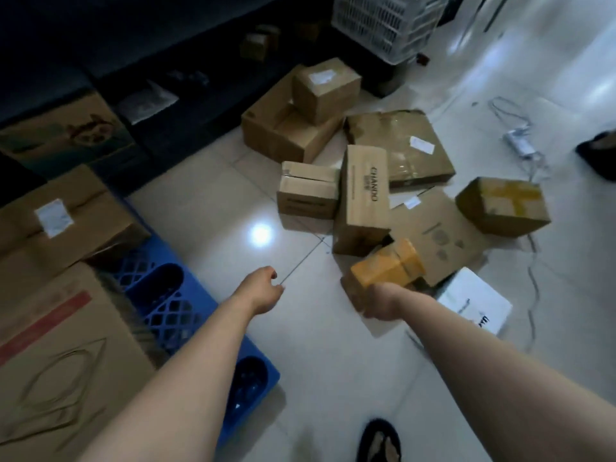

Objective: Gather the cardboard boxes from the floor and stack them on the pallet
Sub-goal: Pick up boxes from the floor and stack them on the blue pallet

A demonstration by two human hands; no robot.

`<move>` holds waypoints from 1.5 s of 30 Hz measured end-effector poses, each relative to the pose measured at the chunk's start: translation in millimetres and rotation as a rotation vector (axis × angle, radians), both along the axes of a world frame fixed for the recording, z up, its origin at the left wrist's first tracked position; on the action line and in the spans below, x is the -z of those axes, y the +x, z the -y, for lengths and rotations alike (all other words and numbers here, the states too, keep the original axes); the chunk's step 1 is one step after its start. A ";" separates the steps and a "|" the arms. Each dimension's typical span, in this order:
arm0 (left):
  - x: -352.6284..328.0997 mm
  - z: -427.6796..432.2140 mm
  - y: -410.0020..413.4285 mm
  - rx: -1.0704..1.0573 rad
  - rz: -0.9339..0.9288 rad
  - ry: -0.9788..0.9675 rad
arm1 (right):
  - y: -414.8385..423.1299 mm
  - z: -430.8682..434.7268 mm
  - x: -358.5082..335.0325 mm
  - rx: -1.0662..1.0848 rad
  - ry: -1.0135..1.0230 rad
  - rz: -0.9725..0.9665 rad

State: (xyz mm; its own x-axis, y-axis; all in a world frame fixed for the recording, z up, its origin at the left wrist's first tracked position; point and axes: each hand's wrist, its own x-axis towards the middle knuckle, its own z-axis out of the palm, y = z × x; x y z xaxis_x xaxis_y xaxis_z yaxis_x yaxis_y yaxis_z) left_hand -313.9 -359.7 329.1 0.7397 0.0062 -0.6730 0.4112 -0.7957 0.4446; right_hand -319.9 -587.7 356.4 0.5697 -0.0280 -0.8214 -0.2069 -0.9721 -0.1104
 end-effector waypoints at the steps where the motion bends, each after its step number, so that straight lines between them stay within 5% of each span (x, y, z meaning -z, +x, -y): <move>1: 1.4 26.2 5.7 -0.031 -0.002 -0.009 | 2.2 27.0 -3.7 -0.002 0.006 0.002; 8: 14.4 169.4 33.2 -0.010 -0.064 -0.048 | 26.6 169.0 5.1 0.273 0.085 0.081; 15: 101.2 227.0 82.1 0.017 -0.122 -0.046 | 52.5 216.4 115.0 0.486 0.088 -0.020; 18: 163.6 235.3 110.9 0.026 -0.167 -0.025 | 73.3 218.0 182.5 0.814 0.191 -0.021; 23: 276.2 251.8 155.0 0.286 -0.136 0.151 | 114.6 211.9 292.9 1.659 0.439 -0.176; 28: 365.1 280.7 185.7 0.067 -0.326 -0.085 | 134.2 201.1 384.2 1.943 0.555 -0.158; 33: 359.9 288.6 155.3 0.063 -0.261 0.079 | 113.0 193.0 397.0 1.915 0.610 -0.103; 45: 131.0 206.0 60.3 -0.419 -0.251 0.102 | 85.7 102.8 198.4 1.399 0.603 -0.345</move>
State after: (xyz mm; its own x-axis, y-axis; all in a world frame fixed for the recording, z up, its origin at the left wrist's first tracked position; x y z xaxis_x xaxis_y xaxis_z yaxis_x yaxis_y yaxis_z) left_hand -253.6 -565.7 198.1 0.4751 0.3436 -0.8101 0.7891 -0.5738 0.2194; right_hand -234.2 -690.5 158.0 0.1620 0.0146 -0.9867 -0.9716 0.1771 -0.1569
